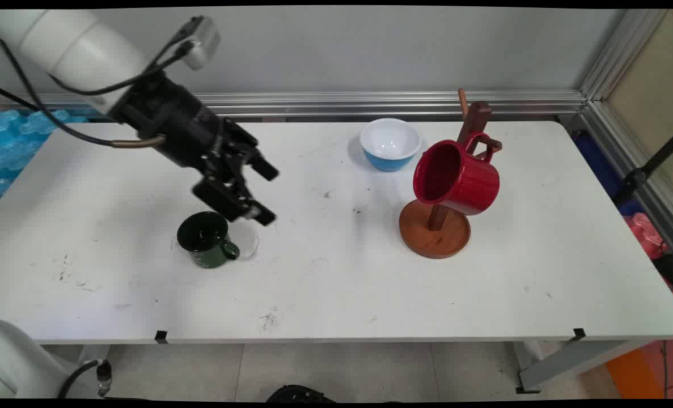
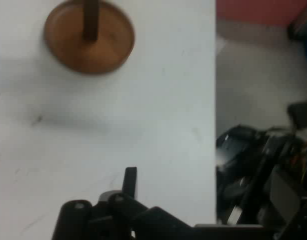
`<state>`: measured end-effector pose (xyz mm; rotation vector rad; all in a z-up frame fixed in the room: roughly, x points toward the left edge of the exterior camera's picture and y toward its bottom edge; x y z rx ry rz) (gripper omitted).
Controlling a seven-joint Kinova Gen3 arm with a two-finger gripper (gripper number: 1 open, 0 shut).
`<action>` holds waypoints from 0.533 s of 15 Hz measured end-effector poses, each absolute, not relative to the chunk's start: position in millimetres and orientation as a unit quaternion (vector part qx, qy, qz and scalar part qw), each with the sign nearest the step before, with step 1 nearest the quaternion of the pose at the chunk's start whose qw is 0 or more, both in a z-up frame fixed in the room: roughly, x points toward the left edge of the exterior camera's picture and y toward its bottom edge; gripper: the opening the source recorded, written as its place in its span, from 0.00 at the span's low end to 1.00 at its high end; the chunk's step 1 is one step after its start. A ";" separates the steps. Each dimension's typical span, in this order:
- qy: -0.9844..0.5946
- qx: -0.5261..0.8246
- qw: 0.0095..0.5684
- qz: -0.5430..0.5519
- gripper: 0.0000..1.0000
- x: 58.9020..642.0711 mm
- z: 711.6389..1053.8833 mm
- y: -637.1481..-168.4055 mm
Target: Pick up the red mug from the rack
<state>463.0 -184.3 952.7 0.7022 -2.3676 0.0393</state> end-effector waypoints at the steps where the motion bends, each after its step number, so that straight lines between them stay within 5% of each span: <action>1: -0.900 0.273 0.339 0.013 1.00 451.2 951.7 -185.8; 8: -0.878 0.301 0.373 0.014 1.00 362.1 944.0 -206.8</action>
